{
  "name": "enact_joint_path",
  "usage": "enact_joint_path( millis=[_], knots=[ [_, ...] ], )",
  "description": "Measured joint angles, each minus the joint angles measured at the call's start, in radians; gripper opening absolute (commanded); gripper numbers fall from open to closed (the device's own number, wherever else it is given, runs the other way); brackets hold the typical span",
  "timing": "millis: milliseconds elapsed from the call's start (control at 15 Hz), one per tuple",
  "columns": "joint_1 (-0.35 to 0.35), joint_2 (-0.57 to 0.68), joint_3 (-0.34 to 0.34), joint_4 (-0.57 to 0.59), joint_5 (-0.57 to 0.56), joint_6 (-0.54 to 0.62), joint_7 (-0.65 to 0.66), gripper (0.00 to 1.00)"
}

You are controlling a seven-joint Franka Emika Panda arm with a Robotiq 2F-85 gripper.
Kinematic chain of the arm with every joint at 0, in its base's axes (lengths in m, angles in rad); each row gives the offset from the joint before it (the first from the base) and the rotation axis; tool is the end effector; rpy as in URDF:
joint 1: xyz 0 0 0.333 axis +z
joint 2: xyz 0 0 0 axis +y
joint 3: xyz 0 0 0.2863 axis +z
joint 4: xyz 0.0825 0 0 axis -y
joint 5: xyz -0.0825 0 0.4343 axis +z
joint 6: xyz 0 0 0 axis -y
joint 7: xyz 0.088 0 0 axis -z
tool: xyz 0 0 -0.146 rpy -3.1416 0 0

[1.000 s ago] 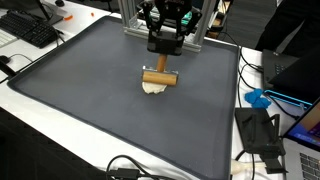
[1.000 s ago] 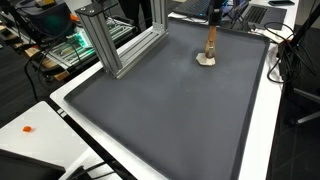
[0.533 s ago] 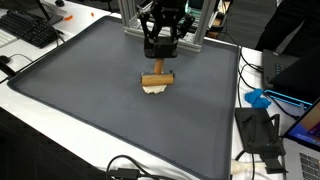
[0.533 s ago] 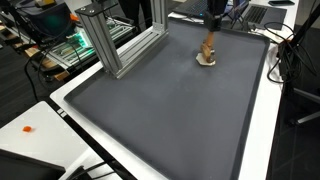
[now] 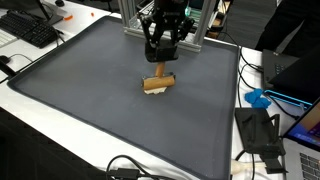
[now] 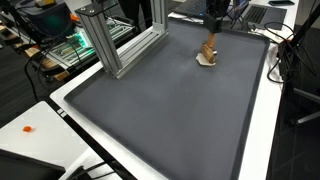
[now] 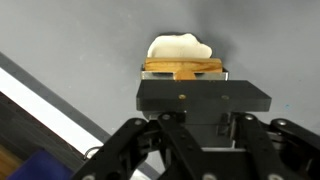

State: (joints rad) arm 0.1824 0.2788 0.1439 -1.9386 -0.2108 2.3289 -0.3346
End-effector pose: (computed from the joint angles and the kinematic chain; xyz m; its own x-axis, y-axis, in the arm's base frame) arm 0.6274 0.2016 0.2567 0.6997 0.7120 0.0592 0.6979 -0.6989 0.1568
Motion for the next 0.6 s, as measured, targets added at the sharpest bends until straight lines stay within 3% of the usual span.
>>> enact_joint_path(
  millis=[600],
  knots=[
    [-0.003,0.005,0.0,-0.013,0.021,0.057,0.012,0.22]
  ],
)
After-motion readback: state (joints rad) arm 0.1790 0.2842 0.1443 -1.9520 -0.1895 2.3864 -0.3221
